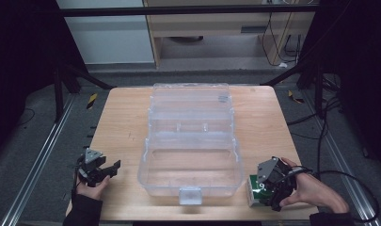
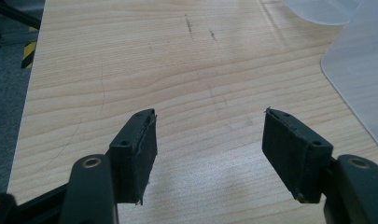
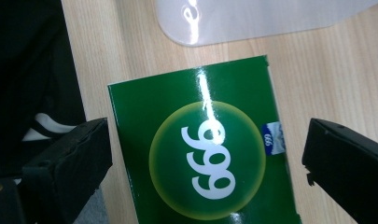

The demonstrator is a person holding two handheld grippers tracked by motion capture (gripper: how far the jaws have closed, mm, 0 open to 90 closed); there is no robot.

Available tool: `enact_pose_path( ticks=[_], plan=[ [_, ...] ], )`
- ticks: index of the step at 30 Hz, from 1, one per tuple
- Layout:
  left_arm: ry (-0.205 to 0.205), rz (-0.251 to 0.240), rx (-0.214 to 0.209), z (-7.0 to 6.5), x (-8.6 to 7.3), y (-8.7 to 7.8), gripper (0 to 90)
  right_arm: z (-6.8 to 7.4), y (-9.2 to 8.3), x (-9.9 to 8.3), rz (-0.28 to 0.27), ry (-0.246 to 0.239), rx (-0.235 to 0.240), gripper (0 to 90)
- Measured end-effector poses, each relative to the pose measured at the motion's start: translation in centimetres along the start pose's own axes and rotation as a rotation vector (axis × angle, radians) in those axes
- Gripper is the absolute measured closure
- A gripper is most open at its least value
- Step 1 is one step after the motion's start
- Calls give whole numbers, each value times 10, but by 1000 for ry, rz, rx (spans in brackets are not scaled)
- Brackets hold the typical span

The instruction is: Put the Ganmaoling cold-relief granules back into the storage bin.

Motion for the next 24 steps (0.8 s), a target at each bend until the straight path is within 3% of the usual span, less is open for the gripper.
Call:
enact_pose_path(
  ticks=[24],
  plan=[
    [4, 4, 1, 0, -1, 1, 348, -5, 30, -12, 96, -17, 58, 65]
  ],
)
Point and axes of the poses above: each handheld gripper's, and its own axes: y roughly forward along the jaws, x roughly out of its top, z roughly to its left, the point moved 9 cm from there along y, roughly forward along the jaws, and after that the axes turned 10 degrees about x, right-handed, at the moved point
